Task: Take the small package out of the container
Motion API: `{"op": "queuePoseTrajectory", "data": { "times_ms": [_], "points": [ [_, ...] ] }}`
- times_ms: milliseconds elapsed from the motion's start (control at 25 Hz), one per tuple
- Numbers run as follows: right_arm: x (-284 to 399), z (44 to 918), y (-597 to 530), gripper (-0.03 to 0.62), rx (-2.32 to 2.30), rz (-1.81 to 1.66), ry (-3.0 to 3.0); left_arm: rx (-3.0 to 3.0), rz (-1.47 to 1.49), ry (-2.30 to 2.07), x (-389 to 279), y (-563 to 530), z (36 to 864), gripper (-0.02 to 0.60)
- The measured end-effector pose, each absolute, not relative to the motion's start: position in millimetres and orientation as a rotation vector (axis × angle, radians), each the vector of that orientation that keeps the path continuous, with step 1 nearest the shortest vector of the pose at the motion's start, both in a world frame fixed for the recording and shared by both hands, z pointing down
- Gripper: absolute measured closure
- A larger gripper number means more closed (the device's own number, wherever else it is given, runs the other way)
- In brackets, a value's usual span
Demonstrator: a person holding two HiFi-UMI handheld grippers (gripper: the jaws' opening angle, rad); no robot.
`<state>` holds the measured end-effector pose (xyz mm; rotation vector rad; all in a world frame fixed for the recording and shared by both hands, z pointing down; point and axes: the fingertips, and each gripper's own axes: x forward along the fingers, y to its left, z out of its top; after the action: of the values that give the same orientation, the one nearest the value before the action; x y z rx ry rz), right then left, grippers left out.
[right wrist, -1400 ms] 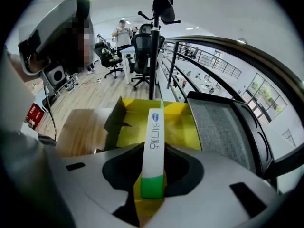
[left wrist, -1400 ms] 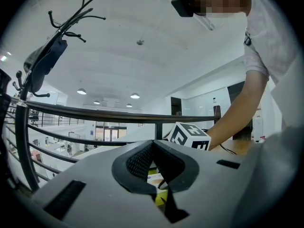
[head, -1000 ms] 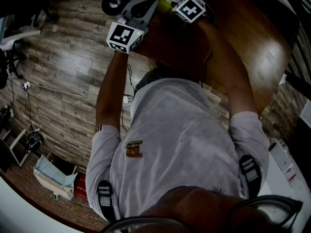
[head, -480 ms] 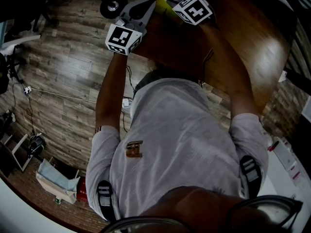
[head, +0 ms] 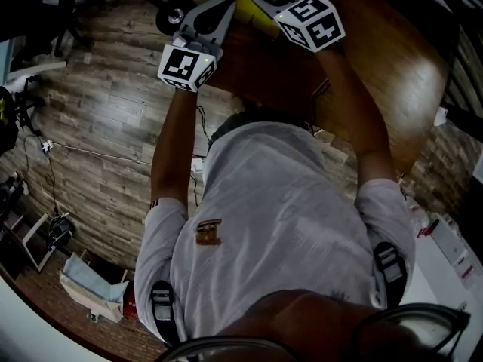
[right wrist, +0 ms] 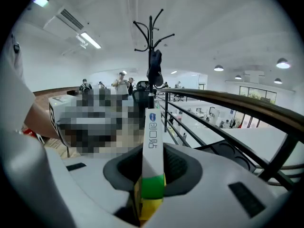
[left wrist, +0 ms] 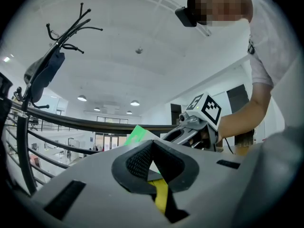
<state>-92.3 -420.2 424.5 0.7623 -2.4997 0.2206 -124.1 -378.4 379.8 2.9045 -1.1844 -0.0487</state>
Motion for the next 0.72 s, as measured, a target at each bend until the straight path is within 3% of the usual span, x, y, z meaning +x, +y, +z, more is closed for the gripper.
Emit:
{"op": "queuePoseTrajectory", "data": {
  "times_ms": [720],
  "points": [
    [-75.8,316.5,-351.9,0.496,0.924,0.066,-3.006,2.922,-0.231,-1.269,-127.4,-329.3,311.8,0.563]
  ]
}}
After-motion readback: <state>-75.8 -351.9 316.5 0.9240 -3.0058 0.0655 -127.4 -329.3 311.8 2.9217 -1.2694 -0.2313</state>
